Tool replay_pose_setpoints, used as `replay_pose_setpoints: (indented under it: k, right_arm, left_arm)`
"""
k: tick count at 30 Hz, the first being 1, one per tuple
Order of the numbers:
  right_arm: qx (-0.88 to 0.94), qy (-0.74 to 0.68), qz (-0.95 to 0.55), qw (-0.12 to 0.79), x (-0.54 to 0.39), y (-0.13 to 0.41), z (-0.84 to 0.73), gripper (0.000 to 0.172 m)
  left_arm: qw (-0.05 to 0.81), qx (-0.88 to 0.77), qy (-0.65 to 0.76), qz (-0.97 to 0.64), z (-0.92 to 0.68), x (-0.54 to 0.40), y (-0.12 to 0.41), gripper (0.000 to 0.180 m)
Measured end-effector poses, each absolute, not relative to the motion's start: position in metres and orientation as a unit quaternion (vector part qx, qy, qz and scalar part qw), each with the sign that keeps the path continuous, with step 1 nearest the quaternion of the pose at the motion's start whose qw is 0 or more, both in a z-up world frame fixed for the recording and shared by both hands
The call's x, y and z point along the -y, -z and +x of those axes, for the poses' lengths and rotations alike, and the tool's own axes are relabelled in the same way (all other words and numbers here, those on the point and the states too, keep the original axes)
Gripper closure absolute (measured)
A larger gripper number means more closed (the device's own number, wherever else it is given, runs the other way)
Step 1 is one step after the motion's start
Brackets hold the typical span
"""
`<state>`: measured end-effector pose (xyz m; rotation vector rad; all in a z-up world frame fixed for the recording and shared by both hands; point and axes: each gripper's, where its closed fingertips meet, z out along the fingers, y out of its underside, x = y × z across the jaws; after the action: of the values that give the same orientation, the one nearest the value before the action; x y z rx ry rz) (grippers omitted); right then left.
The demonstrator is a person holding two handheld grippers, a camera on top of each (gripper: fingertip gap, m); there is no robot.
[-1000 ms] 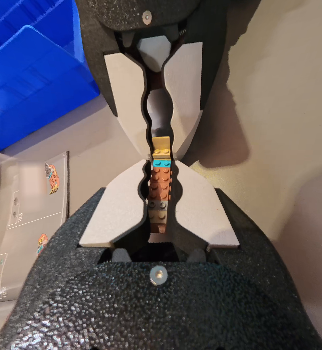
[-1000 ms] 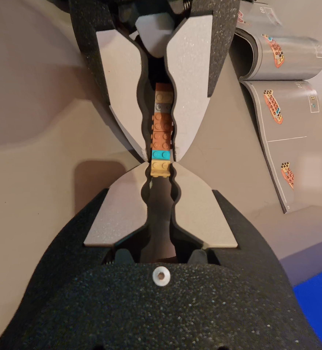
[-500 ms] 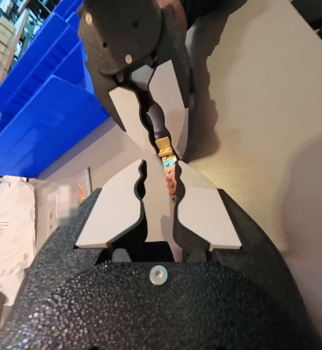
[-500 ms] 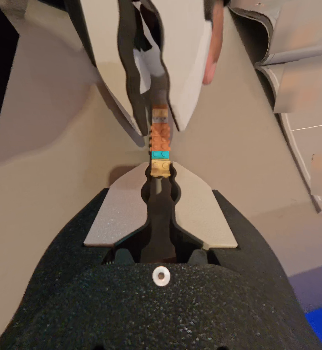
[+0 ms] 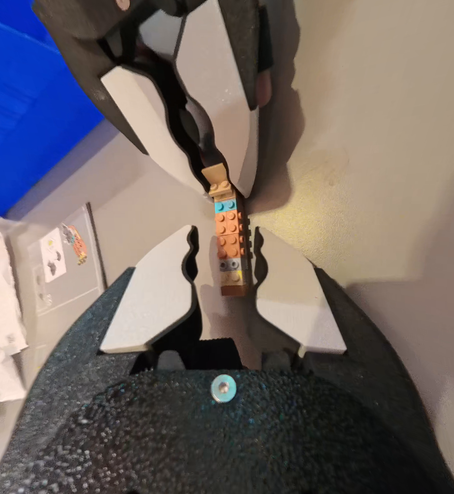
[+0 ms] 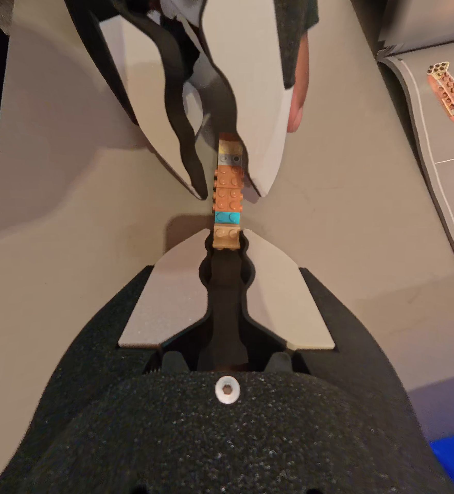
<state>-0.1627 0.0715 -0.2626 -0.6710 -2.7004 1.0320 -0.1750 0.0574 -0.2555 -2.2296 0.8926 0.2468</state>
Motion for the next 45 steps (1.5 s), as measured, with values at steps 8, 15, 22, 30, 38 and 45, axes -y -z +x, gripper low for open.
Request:
replay_pose_setpoints:
  k: [8, 15, 22, 30, 38, 45]
  right_arm:
    - [0.913, -0.332, -0.218, 0.092, -0.071, 0.264, -0.162, 0.154]
    - [0.919, -0.318, -0.216, 0.088, -0.073, 0.264, -0.16, 0.154]
    - [0.919, -0.315, -0.218, 0.088, -0.075, 0.264, -0.16, 0.154]
    - [0.923, -0.312, -0.209, 0.088, -0.072, 0.263, -0.159, 0.154]
    - [0.928, -0.304, -0.194, 0.094, -0.071, 0.263, -0.158, 0.154]
    - [0.913, -0.34, -0.191, 0.115, -0.07, 0.253, -0.165, 0.155]
  left_arm:
    - [0.347, -0.296, -0.031, -0.889, -0.17, -0.058, 0.262, 0.16]
    - [0.36, -0.29, -0.023, -0.887, -0.168, -0.061, 0.26, 0.161]
    - [0.362, -0.296, -0.027, -0.884, -0.17, -0.06, 0.254, 0.161]
    - [0.356, -0.312, -0.035, -0.88, -0.168, -0.059, 0.251, 0.161]
    - [0.368, -0.311, -0.022, -0.876, -0.164, -0.06, 0.244, 0.161]
    - [0.403, -0.269, 0.028, -0.874, -0.168, -0.061, 0.235, 0.161]
